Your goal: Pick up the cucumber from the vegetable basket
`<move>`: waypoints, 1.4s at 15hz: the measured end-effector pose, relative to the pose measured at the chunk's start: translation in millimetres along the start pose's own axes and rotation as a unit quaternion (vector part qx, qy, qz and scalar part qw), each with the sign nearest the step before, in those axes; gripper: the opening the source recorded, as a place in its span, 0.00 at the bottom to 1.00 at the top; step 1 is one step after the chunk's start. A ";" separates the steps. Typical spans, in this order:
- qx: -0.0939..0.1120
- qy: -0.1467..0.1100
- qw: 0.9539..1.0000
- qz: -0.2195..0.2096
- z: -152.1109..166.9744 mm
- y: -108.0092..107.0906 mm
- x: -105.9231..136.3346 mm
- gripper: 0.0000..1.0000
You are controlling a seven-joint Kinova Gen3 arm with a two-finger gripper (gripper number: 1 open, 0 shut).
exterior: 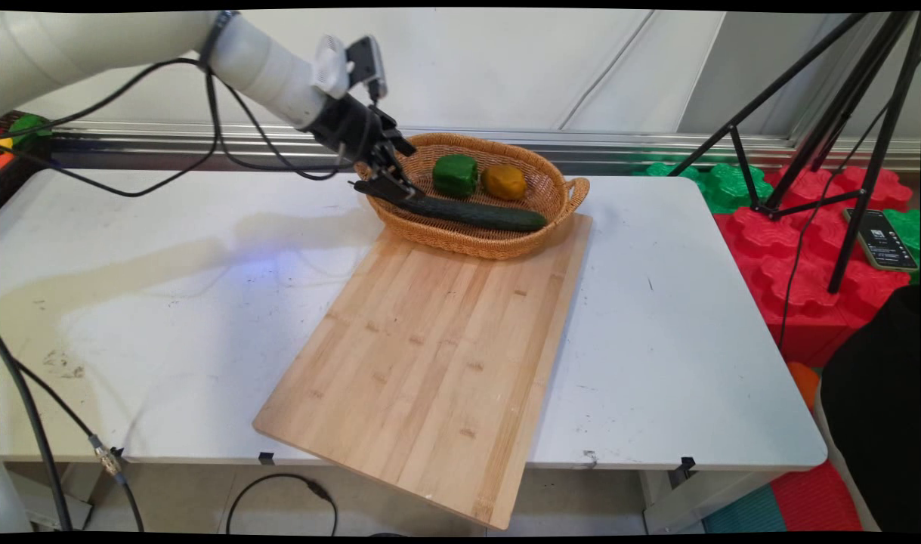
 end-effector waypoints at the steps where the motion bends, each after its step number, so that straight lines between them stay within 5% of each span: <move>1: -0.001 -0.003 1.000 0.001 5.7 0.5 2.1 1.00; 21: -0.020 -0.062 0.997 0.043 95.5 -2.6 18.5 1.00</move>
